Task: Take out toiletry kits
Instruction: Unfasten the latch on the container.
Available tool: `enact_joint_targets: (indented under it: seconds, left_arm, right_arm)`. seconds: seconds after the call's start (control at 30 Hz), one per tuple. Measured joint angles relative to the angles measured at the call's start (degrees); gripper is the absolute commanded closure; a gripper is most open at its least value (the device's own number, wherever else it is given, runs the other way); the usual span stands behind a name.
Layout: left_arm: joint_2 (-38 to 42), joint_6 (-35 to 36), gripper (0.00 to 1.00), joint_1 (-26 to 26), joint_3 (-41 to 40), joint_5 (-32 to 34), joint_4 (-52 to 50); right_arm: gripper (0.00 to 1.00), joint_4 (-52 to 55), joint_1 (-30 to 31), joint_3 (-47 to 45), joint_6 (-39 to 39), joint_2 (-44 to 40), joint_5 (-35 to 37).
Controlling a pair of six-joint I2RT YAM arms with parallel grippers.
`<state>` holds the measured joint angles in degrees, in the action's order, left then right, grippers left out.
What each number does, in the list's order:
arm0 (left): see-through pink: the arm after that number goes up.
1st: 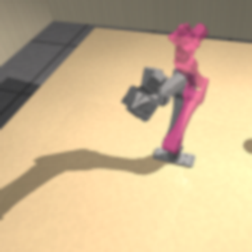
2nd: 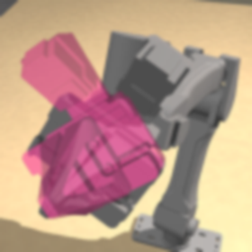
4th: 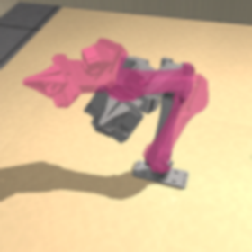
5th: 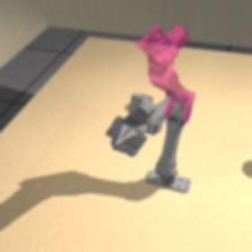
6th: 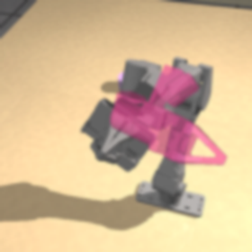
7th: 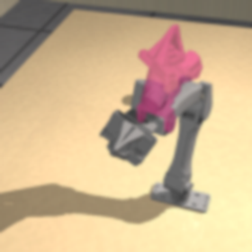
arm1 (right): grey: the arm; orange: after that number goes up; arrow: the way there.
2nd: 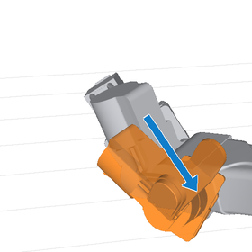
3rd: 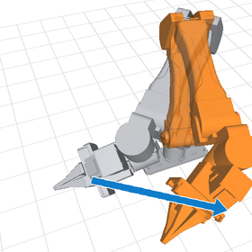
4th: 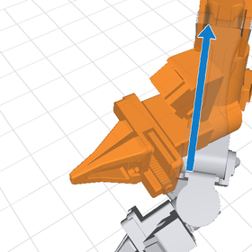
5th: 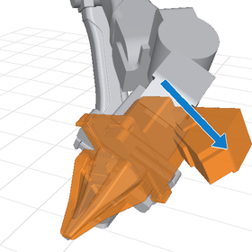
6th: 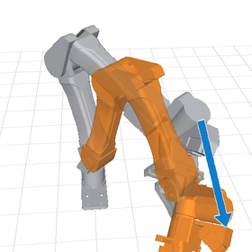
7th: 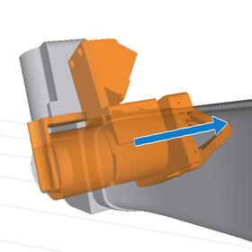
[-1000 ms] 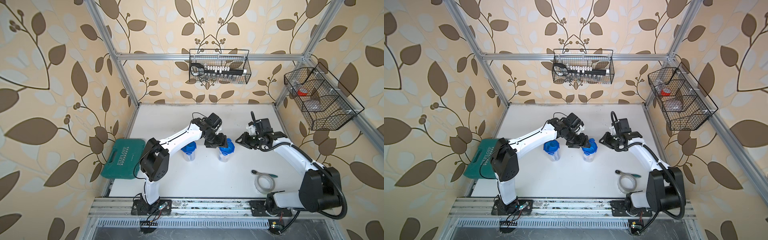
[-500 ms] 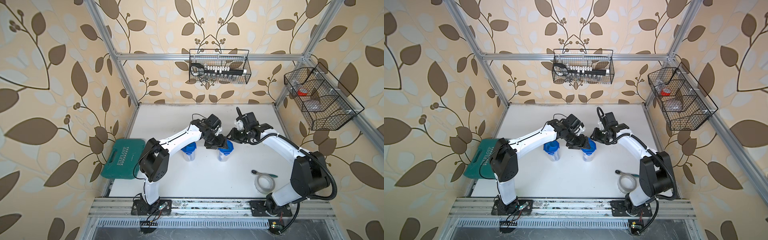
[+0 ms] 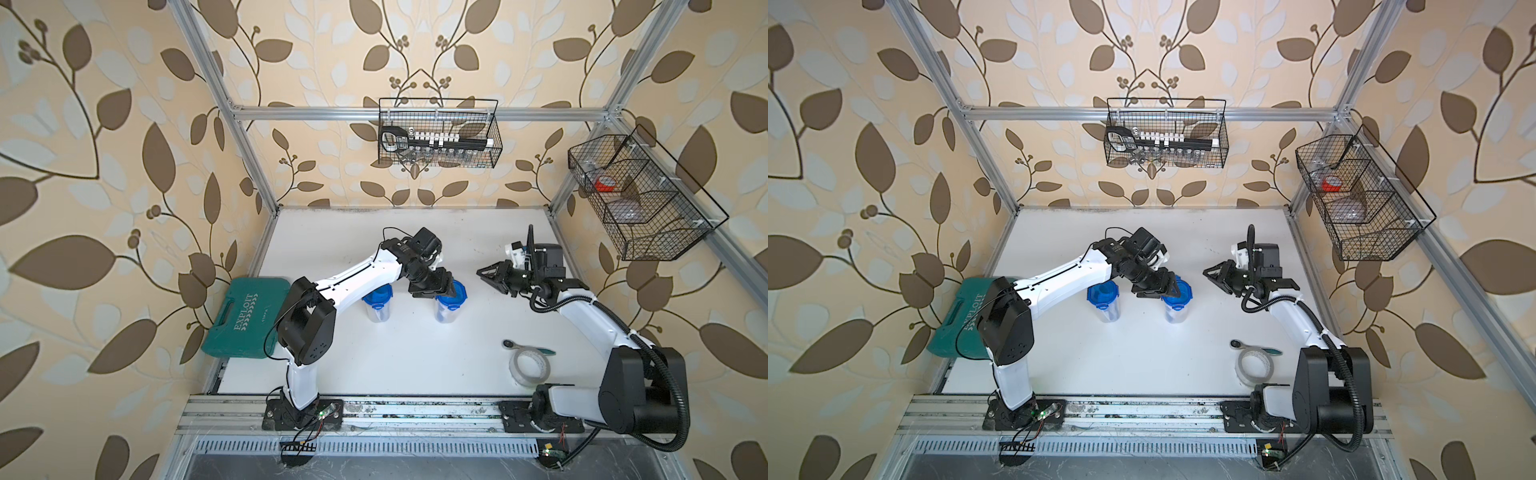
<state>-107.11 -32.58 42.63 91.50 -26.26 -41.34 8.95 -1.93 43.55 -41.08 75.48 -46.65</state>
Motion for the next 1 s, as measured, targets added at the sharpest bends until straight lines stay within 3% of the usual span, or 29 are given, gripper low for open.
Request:
enact_joint_targets:
  seconds: [0.2, 0.43, 0.63, 1.0]
  left_arm:
    - [0.02, -0.83, 0.33, 0.00, -0.66, 1.11, 0.13]
    - [0.02, -0.92, 0.33, 0.00, -0.79, 1.16, 0.39]
    - [0.24, -1.11, 0.34, 0.00, -1.29, 1.14, 0.92]
    - [0.24, -2.14, 0.35, 0.00, -1.51, 0.70, 1.18]
  right_arm:
    - [0.61, -10.73, -0.87, -9.66, -6.14, -0.07, -9.84]
    - [0.50, -25.18, -0.98, -16.76, -15.76, 1.16, -16.09]
    - [0.56, -34.64, -0.22, -17.64, -21.84, 4.39, -18.56]
    - [0.62, -42.49, 1.92, -17.73, -26.51, 7.78, -18.73]
